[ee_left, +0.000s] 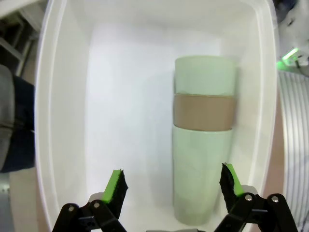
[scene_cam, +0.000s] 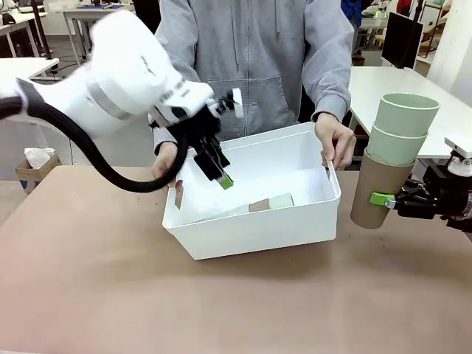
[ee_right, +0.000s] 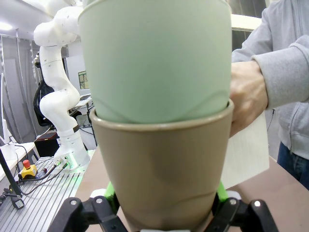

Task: Stack the cups and store them in the basket.
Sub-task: Place the stack of Reusable plastic cups into the Pantry Basket.

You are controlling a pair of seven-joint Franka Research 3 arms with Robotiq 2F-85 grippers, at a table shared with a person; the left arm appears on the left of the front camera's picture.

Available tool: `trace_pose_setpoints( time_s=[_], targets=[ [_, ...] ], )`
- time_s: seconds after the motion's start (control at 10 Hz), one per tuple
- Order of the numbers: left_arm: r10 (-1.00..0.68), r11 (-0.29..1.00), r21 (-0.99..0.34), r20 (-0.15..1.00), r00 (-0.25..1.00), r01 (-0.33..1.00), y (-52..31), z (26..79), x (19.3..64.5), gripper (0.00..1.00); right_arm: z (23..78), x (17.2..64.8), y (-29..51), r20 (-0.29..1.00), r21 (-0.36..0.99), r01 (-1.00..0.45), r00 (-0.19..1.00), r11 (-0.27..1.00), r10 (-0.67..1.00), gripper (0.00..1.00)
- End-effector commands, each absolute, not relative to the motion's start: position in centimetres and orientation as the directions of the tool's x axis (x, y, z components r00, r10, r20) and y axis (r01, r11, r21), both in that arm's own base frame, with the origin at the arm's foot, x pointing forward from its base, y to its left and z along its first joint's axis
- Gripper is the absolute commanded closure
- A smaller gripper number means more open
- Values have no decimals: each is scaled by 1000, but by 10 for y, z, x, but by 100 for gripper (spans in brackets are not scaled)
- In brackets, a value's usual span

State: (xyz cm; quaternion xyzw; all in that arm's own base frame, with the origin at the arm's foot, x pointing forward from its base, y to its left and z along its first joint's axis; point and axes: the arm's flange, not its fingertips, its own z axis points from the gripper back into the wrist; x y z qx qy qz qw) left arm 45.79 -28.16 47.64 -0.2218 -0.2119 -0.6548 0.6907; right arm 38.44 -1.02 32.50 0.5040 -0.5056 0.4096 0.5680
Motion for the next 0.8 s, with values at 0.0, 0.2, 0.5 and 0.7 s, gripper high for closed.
trace_pose_setpoints(
  time_s=[0.0, 0.2, 0.5, 0.7],
  targets=[
    [-741, 14, -20, 671, 24, 1000, -223, 503, 431, 0, 330, 384, -10, 989, 146, -977, 140, 157, -45, 14],
    [-643, 28, 30, 766, -4, 999, -150, 533, 414, 0, 330, 384, -10, 989, 146, -977, 140, 157, -45, 14],
    [-514, 58, 108, 856, -63, 992, -48, 550, 384, 0, 330, 384, -10, 989, 146, -977, 140, 157, -45, 14],
    [-466, 75, 116, 882, -68, 990, -4, 537, 370, 0, 330, 384, -10, 989, 146, -977, 140, 157, -45, 14]
  ],
)
